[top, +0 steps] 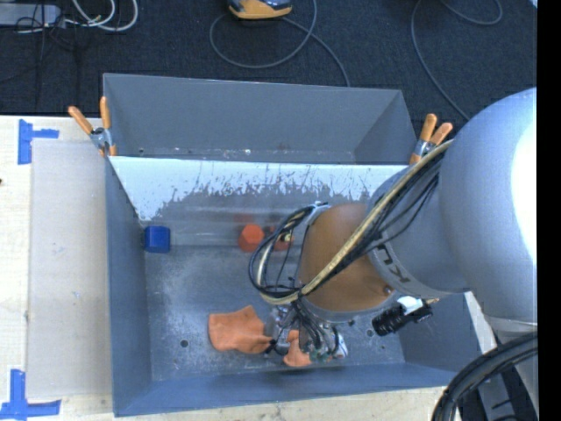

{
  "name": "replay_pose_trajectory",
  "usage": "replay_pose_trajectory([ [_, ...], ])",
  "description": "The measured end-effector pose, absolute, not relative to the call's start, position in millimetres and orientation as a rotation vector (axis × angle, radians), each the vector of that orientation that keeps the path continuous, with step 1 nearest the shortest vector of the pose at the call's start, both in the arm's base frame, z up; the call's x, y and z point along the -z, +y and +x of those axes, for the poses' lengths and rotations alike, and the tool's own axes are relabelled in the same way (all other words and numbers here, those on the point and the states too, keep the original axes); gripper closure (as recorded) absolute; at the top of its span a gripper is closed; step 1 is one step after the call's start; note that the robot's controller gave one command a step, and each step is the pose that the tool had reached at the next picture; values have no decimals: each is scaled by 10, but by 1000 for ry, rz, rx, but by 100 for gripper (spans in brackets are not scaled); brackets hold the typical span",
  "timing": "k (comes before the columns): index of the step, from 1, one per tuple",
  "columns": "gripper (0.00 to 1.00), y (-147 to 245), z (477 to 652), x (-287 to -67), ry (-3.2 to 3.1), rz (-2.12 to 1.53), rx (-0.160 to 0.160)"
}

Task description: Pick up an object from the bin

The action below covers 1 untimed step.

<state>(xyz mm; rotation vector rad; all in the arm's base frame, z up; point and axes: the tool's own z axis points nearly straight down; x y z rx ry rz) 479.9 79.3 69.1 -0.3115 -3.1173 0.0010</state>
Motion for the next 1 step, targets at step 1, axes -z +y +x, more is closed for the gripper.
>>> replay_pose_trajectory([
  [1,100,790,4802,-694,-3118,-312,-1],
])
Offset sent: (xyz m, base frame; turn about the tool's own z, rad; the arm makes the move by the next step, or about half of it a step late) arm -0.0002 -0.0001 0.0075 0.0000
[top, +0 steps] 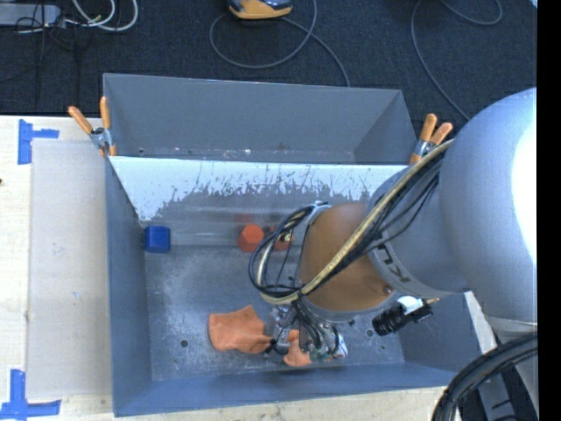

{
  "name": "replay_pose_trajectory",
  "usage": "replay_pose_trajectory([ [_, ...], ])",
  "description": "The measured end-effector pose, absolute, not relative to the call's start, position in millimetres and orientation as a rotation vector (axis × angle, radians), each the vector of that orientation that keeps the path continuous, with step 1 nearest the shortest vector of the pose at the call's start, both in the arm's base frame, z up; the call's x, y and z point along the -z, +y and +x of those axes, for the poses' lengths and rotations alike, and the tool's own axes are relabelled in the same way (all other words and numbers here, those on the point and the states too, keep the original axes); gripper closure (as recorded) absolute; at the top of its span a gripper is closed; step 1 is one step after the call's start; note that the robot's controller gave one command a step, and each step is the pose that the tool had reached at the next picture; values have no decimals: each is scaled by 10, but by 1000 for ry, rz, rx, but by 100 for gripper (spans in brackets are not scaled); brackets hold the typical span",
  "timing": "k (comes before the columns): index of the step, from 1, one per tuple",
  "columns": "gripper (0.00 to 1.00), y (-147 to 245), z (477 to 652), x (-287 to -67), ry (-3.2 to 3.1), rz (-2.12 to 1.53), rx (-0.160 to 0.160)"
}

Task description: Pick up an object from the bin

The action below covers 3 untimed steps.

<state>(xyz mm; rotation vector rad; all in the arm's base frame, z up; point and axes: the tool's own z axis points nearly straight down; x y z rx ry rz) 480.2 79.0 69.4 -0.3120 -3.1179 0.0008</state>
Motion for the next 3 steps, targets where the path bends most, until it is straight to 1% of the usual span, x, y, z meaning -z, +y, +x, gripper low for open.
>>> replay_pose_trajectory([
  [1,100,790,4799,-698,-3117,-312,-1],
  [2,100,786,4783,-757,-3111,-312,-3],
  [3,100,780,4769,-1052,-3106,-310,-6],
])
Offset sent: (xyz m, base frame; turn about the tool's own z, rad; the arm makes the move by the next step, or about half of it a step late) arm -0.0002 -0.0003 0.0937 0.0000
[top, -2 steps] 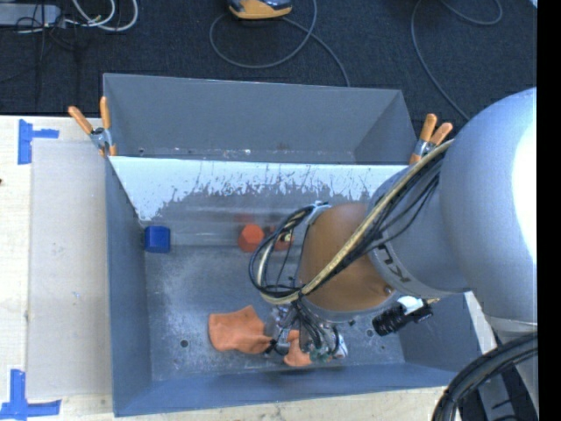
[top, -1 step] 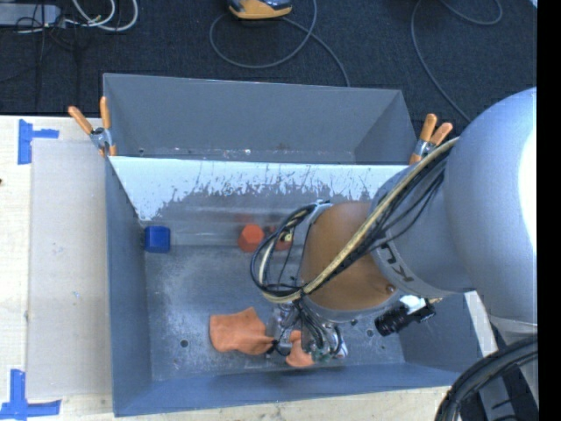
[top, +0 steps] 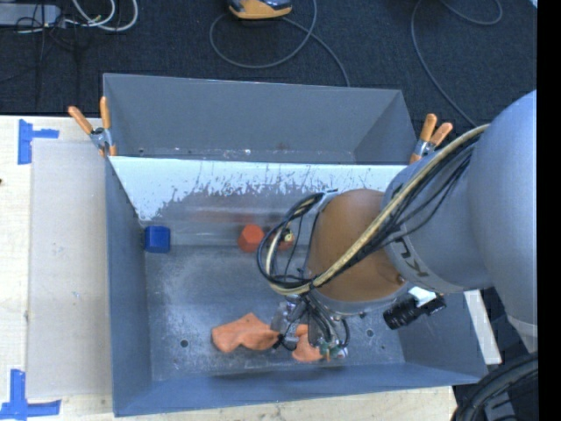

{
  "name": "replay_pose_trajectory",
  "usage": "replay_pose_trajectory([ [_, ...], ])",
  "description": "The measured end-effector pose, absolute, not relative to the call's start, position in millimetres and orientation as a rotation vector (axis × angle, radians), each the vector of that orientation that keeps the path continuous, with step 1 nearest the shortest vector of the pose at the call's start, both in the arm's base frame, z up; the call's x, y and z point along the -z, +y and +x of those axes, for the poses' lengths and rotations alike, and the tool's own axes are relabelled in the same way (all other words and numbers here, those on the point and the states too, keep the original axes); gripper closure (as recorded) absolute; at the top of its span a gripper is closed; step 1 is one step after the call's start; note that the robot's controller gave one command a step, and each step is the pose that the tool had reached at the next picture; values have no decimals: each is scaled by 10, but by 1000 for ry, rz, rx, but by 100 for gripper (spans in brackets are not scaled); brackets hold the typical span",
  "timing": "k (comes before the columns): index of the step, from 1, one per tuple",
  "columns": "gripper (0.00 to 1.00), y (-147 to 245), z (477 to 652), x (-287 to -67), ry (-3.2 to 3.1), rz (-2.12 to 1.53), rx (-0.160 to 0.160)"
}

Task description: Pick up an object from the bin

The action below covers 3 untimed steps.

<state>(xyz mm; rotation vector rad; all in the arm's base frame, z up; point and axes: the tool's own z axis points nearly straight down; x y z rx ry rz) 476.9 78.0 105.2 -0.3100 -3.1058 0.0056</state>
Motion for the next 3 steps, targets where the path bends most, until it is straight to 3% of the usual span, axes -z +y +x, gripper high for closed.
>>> replay_pose_trajectory([
  [1,100,782,4792,-1302,-3114,-311,-2],
  [3,100,778,4780,-1542,-3108,-309,-4],
])
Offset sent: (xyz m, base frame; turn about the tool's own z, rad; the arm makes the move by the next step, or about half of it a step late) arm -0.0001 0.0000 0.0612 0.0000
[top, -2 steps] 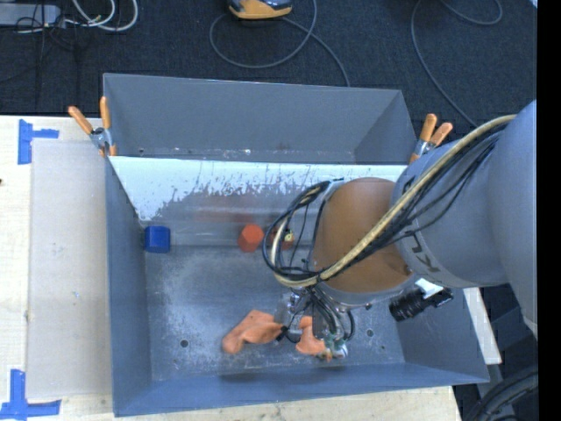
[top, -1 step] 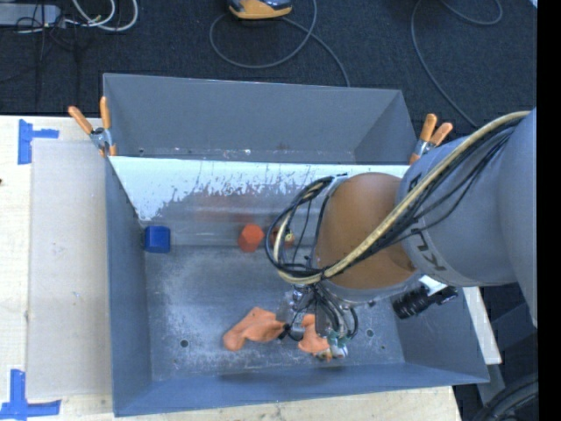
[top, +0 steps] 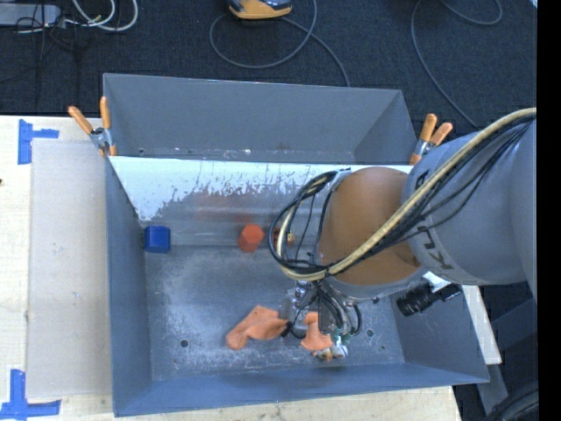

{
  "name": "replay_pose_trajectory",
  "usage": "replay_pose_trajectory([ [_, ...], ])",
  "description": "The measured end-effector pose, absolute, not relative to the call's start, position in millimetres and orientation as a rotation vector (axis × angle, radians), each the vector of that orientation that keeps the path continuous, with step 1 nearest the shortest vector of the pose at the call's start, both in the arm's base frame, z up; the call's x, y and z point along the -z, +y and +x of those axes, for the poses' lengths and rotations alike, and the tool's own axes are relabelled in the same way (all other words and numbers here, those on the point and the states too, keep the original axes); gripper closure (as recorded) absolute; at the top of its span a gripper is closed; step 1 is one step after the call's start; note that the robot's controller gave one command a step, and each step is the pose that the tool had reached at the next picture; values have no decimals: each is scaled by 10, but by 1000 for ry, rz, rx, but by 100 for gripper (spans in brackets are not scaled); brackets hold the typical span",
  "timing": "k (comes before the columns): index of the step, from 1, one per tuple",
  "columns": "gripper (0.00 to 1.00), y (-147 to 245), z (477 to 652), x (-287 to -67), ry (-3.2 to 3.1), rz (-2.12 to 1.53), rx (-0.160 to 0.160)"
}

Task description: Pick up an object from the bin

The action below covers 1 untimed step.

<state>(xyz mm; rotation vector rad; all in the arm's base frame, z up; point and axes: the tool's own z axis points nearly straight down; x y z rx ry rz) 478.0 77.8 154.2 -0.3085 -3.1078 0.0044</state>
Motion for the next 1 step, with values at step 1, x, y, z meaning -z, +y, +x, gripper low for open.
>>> replay_pose_trajectory([
  [1,100,779,4788,-1691,-3112,-308,-3],
])
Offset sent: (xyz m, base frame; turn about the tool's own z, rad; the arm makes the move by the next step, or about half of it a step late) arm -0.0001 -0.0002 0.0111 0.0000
